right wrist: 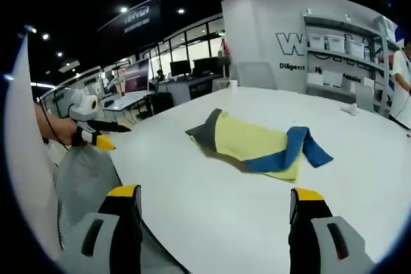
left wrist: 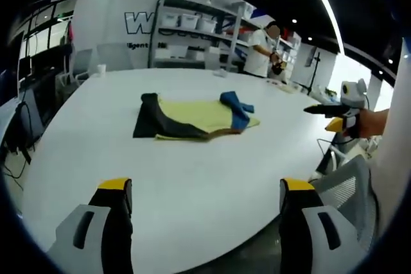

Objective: Fold the garment on the visible template until the final outline fits inside the template.

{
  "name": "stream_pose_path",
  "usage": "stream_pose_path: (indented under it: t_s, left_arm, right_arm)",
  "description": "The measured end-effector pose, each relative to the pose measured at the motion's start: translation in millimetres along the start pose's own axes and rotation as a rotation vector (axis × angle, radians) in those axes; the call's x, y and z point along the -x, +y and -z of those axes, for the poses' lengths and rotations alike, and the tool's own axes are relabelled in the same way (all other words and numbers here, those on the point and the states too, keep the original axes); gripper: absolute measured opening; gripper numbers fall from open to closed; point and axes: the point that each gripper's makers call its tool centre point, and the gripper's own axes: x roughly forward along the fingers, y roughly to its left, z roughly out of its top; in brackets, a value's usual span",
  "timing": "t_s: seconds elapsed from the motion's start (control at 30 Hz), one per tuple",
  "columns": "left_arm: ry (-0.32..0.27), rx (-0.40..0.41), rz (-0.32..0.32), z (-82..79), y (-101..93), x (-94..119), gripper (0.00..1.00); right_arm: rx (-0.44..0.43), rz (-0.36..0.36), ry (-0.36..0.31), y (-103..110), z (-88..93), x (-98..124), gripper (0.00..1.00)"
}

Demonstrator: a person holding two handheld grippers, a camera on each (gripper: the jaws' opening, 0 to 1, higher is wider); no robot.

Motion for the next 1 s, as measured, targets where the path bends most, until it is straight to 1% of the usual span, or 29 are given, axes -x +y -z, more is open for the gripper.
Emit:
stream_pose_path:
  t_s: [0.5, 0.73, 1.0]
  left_arm:
    - [0.0, -0.017, 0.005, 0.7, -2.9, 0.4, 0.92]
    - [0.0, -0.023, 0.006, 0.2, -3.5, 0.2, 0.92]
    - [-0.002, -0.015, 0.001, -0.4, -1.2, 0.1, 0.92]
  right_arm:
    - [0.0, -0.002, -0.008, 1.1, 2.6, 2.4, 0.94]
    - [0.009, -0.005, -0.016, 1.4, 0.7, 1.5, 0.92]
    - [0.0, -0.007, -0.01, 1.4, 0.4, -0.7, 0.92]
